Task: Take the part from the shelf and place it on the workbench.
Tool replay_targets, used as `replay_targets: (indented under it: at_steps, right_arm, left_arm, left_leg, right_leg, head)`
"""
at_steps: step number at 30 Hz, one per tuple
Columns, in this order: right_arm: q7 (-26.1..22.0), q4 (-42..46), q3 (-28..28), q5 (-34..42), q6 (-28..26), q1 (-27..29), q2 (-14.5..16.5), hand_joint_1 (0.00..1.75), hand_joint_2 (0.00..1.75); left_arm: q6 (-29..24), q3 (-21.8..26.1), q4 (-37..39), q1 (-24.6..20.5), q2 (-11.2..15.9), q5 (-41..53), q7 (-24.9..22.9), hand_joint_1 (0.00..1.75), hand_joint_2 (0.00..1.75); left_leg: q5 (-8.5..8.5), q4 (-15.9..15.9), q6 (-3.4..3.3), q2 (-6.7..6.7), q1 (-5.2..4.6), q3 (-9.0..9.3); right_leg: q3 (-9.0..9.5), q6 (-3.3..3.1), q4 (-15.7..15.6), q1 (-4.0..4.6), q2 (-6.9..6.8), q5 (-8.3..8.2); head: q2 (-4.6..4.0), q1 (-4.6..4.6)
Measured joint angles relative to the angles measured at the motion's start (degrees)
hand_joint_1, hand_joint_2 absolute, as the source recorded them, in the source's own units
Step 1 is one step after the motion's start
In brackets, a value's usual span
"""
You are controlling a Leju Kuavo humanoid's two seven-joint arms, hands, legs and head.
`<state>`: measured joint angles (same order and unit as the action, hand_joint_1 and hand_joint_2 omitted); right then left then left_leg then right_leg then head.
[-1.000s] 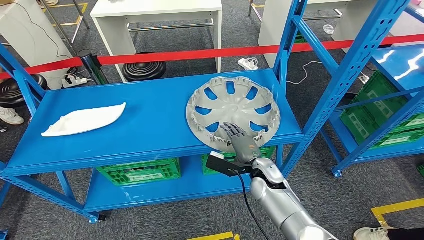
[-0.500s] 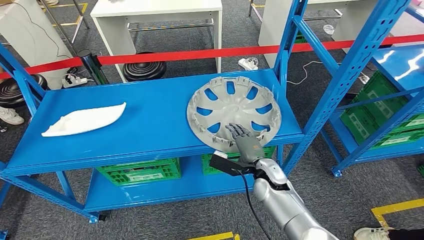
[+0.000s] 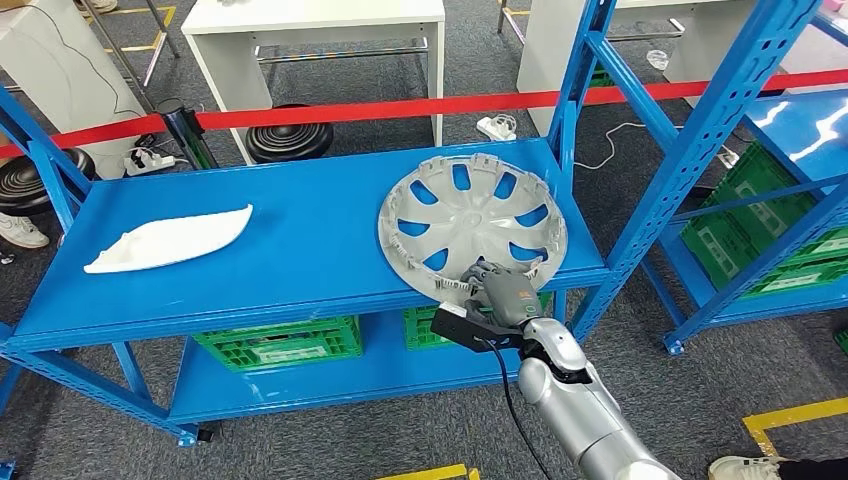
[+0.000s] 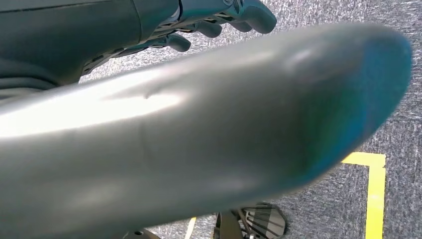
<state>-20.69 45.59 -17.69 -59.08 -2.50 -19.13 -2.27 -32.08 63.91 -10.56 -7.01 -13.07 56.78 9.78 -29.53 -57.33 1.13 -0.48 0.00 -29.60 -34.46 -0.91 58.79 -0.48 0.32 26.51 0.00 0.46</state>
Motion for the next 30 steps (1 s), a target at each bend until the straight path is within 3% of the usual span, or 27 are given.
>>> replay_targets:
  at_steps: [20,24,30]
  right_arm:
    - [1.0,5.2,1.2,-1.0,1.0,3.2,-2.0,1.75,1.75]
    - [1.3,5.9,1.5,-1.8,1.1,3.6,-2.4,1.75,1.75]
    - [1.7,6.9,1.8,-3.8,0.8,4.1,-2.5,1.75,1.75]
  left_arm:
    - [1.9,-0.4,0.0,0.0,-0.1,0.2,1.6,0.0,0.0]
    - [-0.3,-0.4,0.0,-0.2,-0.3,-0.2,1.7,0.0,1.75]
    - [-4.8,-0.4,0.0,-0.5,-0.6,-2.6,3.4,0.0,1.75]
  left_leg:
    - [-0.05,0.0,-0.08,0.0,0.0,0.0]
    - [-0.06,0.0,-0.09,0.0,0.0,0.0]
    - [-0.06,0.0,-0.1,0.01,0.0,-0.01]
  right_leg:
    - [0.02,0.01,0.0,0.0,-0.01,0.01]
    - [0.01,0.01,0.0,0.0,-0.01,0.01]
    - [0.01,0.01,0.0,-0.01,-0.01,0.01]
  head:
    - [0.0,0.0]
    - [0.0,0.0]
    - [0.0,0.0]
